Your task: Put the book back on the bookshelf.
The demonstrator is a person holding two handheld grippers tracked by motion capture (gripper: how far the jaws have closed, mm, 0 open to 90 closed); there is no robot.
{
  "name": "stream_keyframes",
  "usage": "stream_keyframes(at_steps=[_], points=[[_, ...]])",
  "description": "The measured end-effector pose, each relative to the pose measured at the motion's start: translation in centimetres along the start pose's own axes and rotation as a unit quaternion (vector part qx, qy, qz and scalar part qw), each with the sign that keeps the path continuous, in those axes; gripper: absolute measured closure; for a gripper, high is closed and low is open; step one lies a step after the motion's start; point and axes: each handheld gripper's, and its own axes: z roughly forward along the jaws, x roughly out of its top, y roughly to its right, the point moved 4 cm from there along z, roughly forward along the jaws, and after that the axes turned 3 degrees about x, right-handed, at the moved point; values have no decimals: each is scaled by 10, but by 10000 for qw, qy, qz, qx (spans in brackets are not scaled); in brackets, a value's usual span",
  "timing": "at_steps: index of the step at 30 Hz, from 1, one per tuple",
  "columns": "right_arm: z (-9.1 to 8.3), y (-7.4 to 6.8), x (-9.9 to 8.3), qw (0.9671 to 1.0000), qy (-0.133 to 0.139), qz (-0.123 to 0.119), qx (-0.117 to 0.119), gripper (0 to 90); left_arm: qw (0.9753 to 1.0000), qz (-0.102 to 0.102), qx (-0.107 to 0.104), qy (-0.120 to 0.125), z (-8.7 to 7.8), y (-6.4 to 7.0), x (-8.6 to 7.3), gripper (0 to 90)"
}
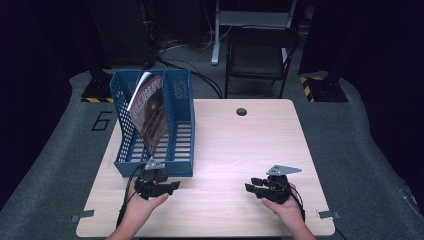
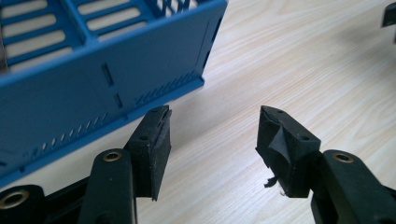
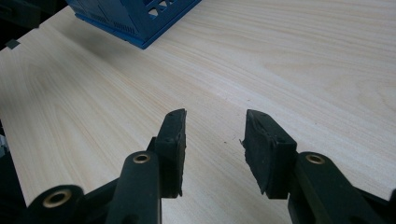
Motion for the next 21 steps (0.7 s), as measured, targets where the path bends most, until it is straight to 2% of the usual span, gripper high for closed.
stream_keyframes(at_steps=[5,10,13,15,18,21], points=[[1,0,-1,10000,-34,21,5,585,9999,-114,8,15,7,-2,-10,443],[2,0,-1,10000,-52,-22,-11,585,9998,-177,-106,-16,14,-2,-20,443],[2,0,-1,10000,-59,-14,-2,585,9999,-69,-127,17,18,-2,-23,441],[3,0,-1,10000,-61,-14,5,585,9999,-103,-111,28,19,0,-25,441],[3,0,-1,10000,-78,-41,-7,585,9999,-30,-119,20,23,2,-28,440],[4,-1,-2,10000,-96,-17,-12,585,9996,191,-190,-96,26,3,-31,440]])
